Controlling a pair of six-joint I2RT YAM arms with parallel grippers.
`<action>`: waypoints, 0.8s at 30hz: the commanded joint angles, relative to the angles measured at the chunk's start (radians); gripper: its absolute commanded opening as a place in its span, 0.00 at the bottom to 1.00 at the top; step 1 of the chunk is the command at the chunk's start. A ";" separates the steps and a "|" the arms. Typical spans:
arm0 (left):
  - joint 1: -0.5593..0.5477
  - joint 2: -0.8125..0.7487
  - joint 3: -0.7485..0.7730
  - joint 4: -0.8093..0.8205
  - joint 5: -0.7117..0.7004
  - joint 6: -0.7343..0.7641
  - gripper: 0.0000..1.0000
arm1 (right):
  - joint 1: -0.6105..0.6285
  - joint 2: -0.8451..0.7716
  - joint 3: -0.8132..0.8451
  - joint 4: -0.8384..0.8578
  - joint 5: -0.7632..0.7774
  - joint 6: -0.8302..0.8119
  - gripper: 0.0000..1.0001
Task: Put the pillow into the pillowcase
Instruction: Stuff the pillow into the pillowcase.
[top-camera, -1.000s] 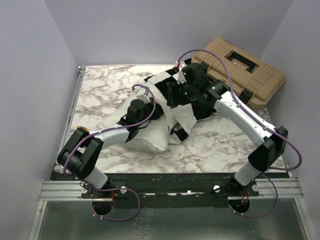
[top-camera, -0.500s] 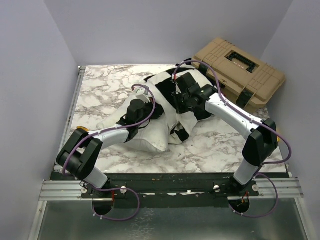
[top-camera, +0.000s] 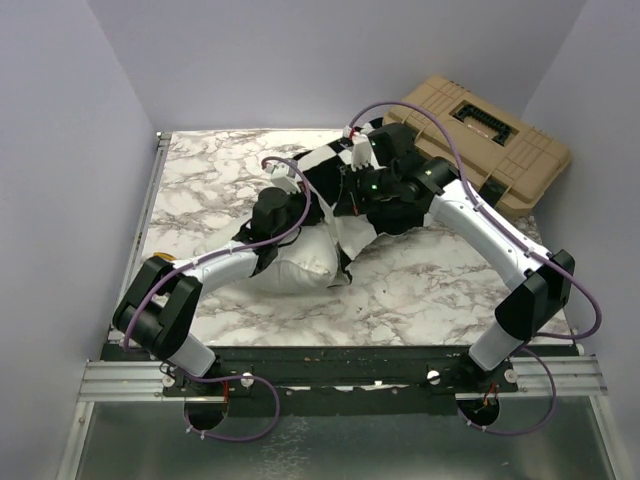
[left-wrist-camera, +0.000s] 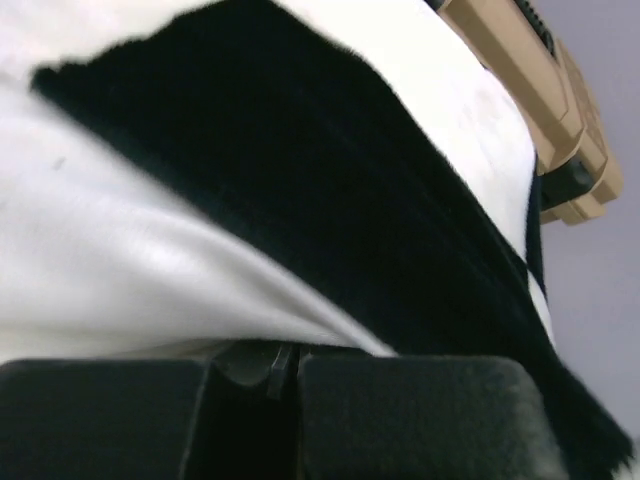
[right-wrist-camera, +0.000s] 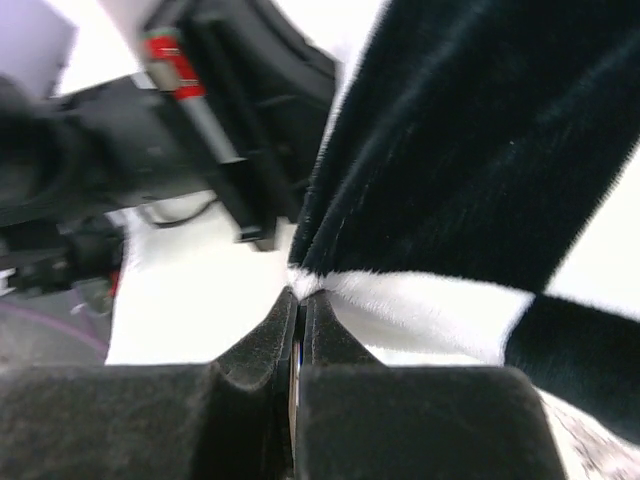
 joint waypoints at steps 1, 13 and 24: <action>-0.004 -0.012 0.095 0.057 -0.029 0.024 0.00 | 0.027 -0.001 0.066 0.034 -0.564 0.068 0.00; -0.016 0.029 0.070 0.015 -0.148 0.039 0.00 | 0.030 -0.012 0.004 0.504 -0.938 0.476 0.00; 0.017 -0.170 0.242 -0.662 -0.049 0.154 0.44 | 0.027 0.051 -0.042 0.008 -0.587 0.100 0.00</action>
